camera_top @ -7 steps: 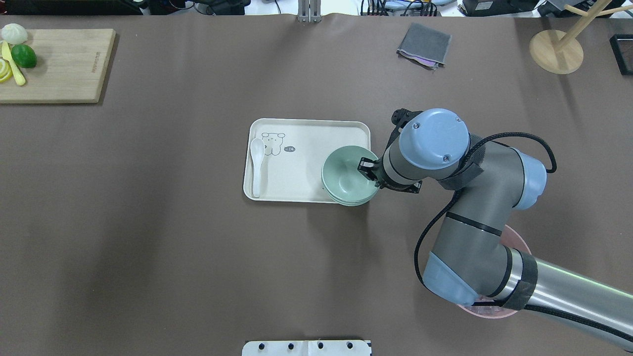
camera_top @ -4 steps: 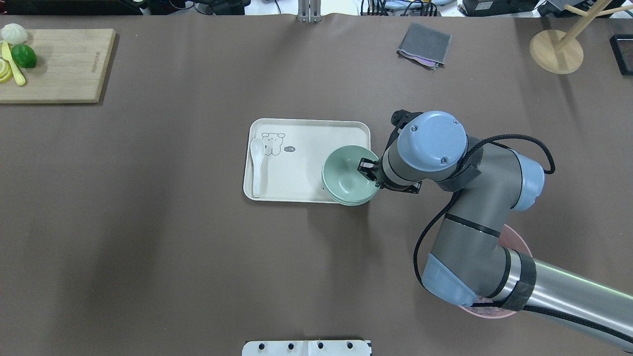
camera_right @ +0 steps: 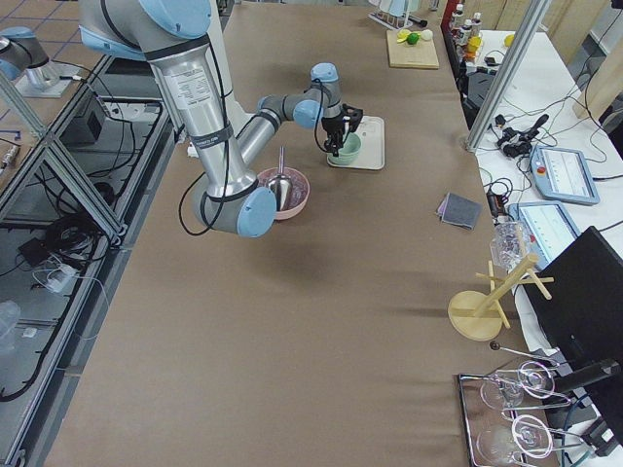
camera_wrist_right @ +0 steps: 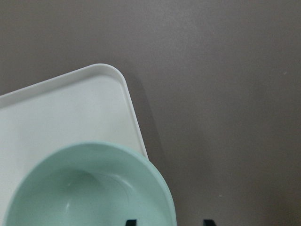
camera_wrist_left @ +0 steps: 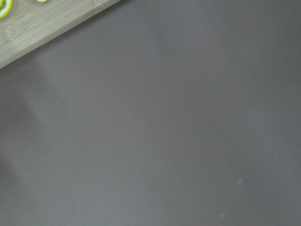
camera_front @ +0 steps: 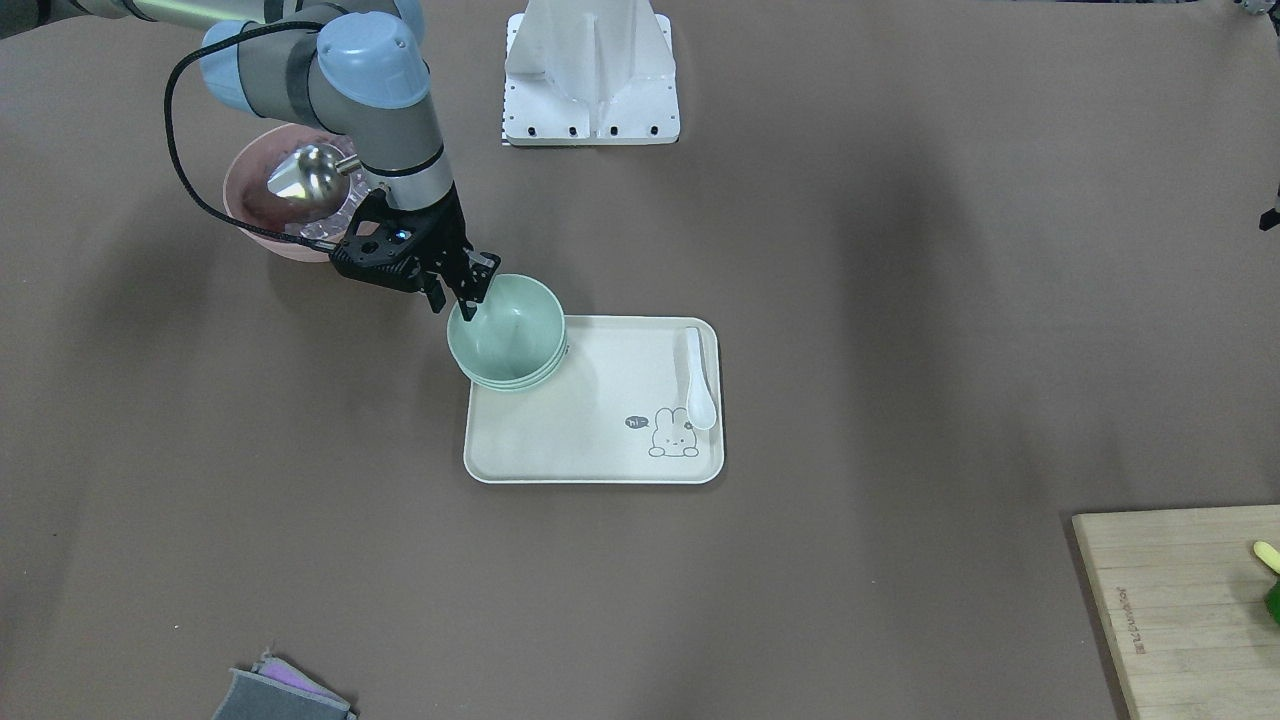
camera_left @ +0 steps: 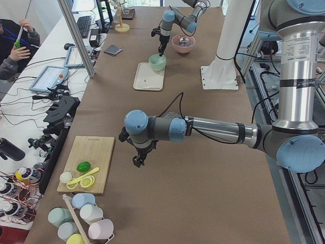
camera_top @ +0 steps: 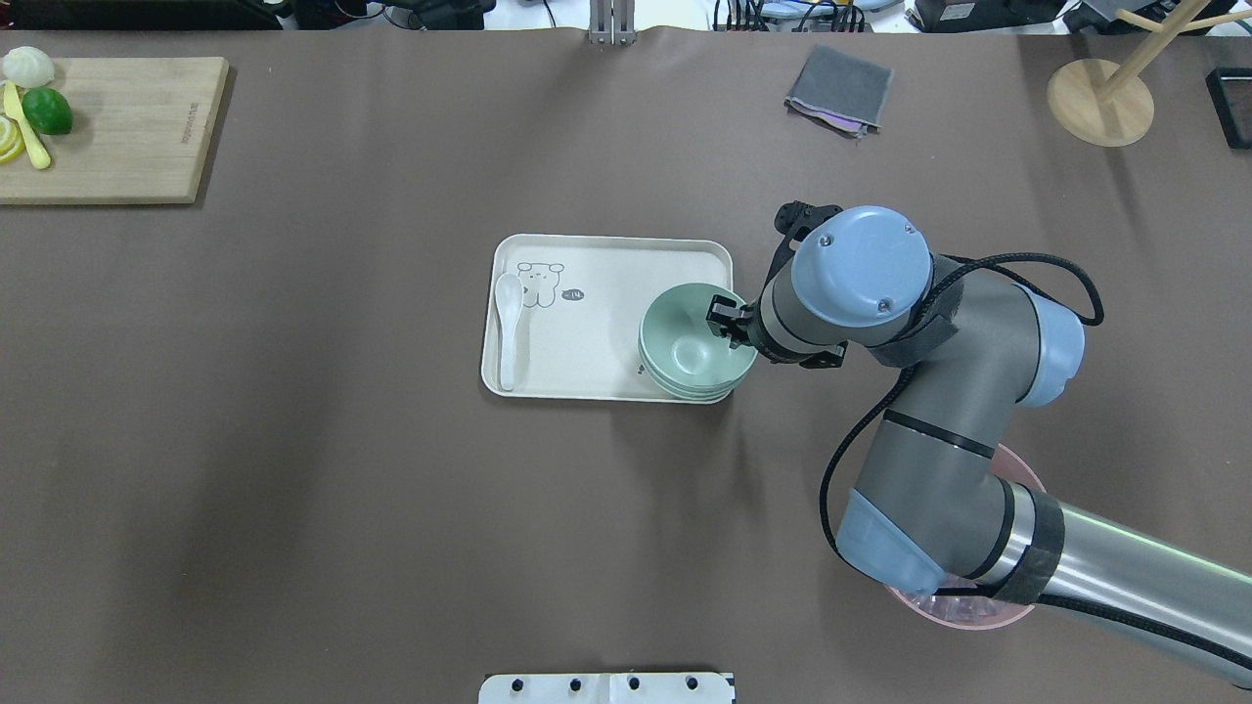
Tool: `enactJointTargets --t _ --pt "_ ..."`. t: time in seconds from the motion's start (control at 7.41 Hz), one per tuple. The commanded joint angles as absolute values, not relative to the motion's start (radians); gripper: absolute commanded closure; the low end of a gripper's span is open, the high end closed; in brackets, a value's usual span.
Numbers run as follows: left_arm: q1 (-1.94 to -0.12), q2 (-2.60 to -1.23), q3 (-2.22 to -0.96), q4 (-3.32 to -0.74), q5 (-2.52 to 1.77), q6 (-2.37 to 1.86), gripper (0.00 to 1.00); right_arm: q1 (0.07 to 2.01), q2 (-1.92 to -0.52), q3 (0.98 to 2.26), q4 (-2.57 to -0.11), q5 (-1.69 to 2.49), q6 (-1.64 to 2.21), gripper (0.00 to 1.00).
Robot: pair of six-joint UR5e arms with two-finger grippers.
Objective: Stack green bowls together
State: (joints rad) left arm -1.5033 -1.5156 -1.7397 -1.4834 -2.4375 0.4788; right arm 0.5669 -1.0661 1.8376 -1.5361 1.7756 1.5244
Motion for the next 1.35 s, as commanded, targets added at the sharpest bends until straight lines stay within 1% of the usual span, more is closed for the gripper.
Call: enactJointTargets --t 0.0,0.54,0.68,0.81,0.94,1.08,1.22 --pt "-1.505 -1.514 -1.735 -1.483 -2.437 0.479 0.02 0.635 -1.057 1.841 -1.545 1.822 1.476 0.00" --pt "-1.506 -1.497 -1.720 -1.474 -2.419 0.468 0.02 0.764 -1.081 1.839 -1.598 1.896 1.282 0.00" --pt "-1.509 -1.487 -1.677 -1.457 -2.422 0.465 0.02 0.813 -1.112 1.838 -1.597 1.917 1.203 0.00" --pt "-1.582 -1.493 -1.666 -1.442 -2.418 0.444 0.02 0.868 -1.149 1.836 -1.597 1.946 1.099 0.00" --pt "-1.636 -1.502 -1.667 -1.395 -2.415 0.345 0.02 0.927 -1.196 1.836 -1.592 1.980 0.980 0.00" --pt "-1.643 -1.502 -1.674 -1.367 -2.414 0.164 0.02 1.012 -1.241 1.836 -1.594 2.046 0.860 0.00" --pt "-1.647 -1.499 -1.689 -1.377 -2.416 0.078 0.02 1.087 -1.312 1.839 -1.585 2.084 0.733 0.00"
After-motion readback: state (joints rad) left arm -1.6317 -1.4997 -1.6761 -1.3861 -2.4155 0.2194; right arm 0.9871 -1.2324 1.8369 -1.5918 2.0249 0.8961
